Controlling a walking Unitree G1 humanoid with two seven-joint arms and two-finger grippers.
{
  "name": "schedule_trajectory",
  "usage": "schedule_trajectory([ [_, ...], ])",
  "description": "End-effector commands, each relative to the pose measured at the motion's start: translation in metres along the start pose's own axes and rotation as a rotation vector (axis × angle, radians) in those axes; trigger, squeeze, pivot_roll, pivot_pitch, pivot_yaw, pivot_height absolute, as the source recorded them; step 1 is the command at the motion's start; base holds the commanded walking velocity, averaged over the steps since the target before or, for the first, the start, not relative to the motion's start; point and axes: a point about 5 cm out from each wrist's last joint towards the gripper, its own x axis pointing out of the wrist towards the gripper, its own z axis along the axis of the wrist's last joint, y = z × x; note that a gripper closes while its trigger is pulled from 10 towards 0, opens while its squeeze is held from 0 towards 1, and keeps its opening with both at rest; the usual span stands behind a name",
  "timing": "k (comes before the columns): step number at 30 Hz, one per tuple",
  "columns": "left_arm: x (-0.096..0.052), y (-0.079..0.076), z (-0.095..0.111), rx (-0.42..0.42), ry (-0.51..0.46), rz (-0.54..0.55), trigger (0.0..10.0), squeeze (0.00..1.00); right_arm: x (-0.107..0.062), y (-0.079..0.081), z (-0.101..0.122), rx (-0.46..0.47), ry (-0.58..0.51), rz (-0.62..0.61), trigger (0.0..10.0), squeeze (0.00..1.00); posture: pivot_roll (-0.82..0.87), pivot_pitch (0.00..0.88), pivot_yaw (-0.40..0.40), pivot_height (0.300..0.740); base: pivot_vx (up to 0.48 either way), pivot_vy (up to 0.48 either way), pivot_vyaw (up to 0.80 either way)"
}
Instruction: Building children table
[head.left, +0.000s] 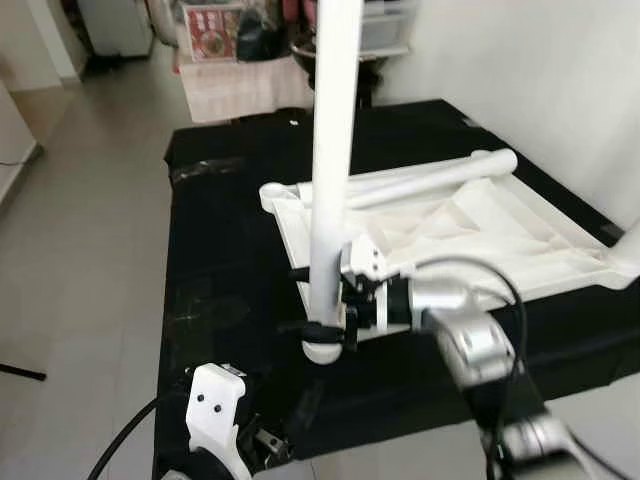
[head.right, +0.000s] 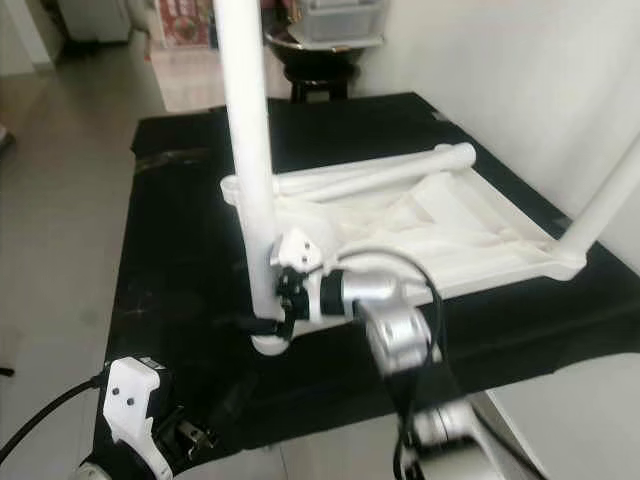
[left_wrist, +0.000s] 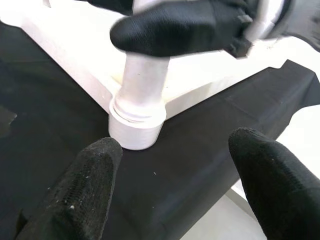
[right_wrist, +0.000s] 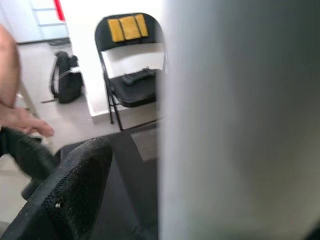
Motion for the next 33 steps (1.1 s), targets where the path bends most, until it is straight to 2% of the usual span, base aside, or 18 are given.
schedule_trajectory([
  [1,-0.002,-0.003,0.0,-0.007,0.013,0.003,10.0,0.0,0.007,0.001,-0.002,0.012,-0.007,0.052,10.0,0.0,0.11,0.182,-0.042,0.74,0.0,0.0,0.0],
  [3,-0.004,-0.005,0.0,-0.007,0.017,0.003,10.0,0.0,0.008,-0.002,0.0,0.037,-0.025,0.083,10.0,0.0,0.12,0.198,-0.044,0.74,0.0,0.0,0.0],
  [4,-0.007,-0.007,0.0,-0.008,0.022,0.003,10.0,0.0,0.007,-0.005,0.002,0.058,-0.043,0.122,4.0,0.0,0.13,0.207,-0.043,0.74,0.0,0.0,0.0],
  [5,-0.008,-0.008,0.001,-0.009,0.025,0.003,10.0,0.0,0.007,-0.006,0.003,0.072,-0.056,0.149,4.0,0.0,0.13,0.207,-0.043,0.74,0.0,0.0,0.0],
  [6,-0.01,-0.009,0.001,-0.01,0.03,0.003,10.0,0.0,0.006,-0.007,0.004,0.081,-0.057,0.182,0.0,0.0,0.14,0.221,-0.041,0.74,0.0,0.0,0.0],
  [11,-0.013,-0.012,0.001,-0.014,0.04,-0.003,10.0,0.0,0.002,-0.007,0.003,0.097,-0.048,0.238,0.0,0.0,0.14,0.234,-0.04,0.74,0.0,0.0,0.0],
  [17,-0.014,-0.013,0.002,-0.015,0.045,-0.006,10.0,0.0,-0.005,-0.011,-0.002,0.101,-0.047,0.233,0.0,0.0,0.14,0.233,-0.036,0.74,0.0,0.0,0.0],
  [19,-0.013,-0.013,0.001,-0.015,0.046,-0.006,10.0,0.0,-0.009,-0.011,-0.005,0.091,-0.047,0.202,0.0,0.0,0.12,0.226,-0.042,0.74,0.0,0.0,0.0],
  [20,-0.012,-0.012,0.001,-0.016,0.045,-0.007,10.0,0.0,-0.013,-0.009,-0.01,0.077,-0.043,0.116,0.0,0.0,0.12,0.221,-0.046,0.74,0.0,0.0,0.0],
  [21,-0.012,-0.012,0.001,-0.016,0.045,-0.007,10.0,0.0,-0.013,-0.009,-0.01,0.077,-0.043,0.116,0.0,0.0,0.12,0.221,-0.046,0.74,0.0,0.0,0.0],
  [24,-0.01,-0.01,0.001,-0.015,0.042,-0.005,10.0,0.0,-0.02,-0.004,-0.025,0.076,-0.022,-0.132,0.0,0.0,0.1,0.211,-0.049,0.74,0.0,0.0,0.0],
  [25,-0.01,-0.01,0.001,-0.015,0.042,-0.005,10.0,0.0,-0.02,-0.004,-0.025,0.076,-0.022,-0.132,0.0,0.0,0.1,0.211,-0.049,0.74,0.0,0.0,0.0],
  [26,-0.009,-0.006,0.001,-0.013,0.041,-0.001,10.0,0.0,-0.02,0.007,-0.043,0.145,0.028,-0.506,0.0,0.0,0.08,0.202,-0.04,0.74,0.0,0.0,0.0],
  [27,-0.009,-0.003,0.001,-0.012,0.041,0.002,10.0,0.0,-0.023,0.025,-0.055,0.225,0.093,-0.819,0.0,0.0,0.06,0.193,-0.024,0.74,0.0,0.0,0.0],
  [28,-0.009,-0.001,0.001,-0.011,0.041,0.003,10.0,0.0,-0.034,0.04,-0.063,0.291,0.156,-1.061,0.0,0.0,0.06,0.193,-0.024,0.74,0.0,0.0,0.0],
  [29,-0.009,-0.001,0.001,-0.011,0.041,0.003,10.0,0.0,-0.034,0.04,-0.063,0.291,0.156,-1.061,0.0,0.0,0.06,0.193,-0.024,0.74,0.0,0.0,0.0],
  [30,-0.007,0.002,0.0,-0.009,0.04,0.001,10.0,0.0,-0.032,0.056,-0.063,0.286,0.183,-1.102,0.0,0.0,0.04,0.178,-0.002,0.74,0.0,0.0,0.0],
  [33,-0.005,0.005,0.0,-0.008,0.041,-0.004,10.0,0.0,-0.026,0.065,-0.057,0.248,0.172,-1.088,0.0,0.0,0.04,0.173,0.0,0.74,0.0,0.0,0.0],
])
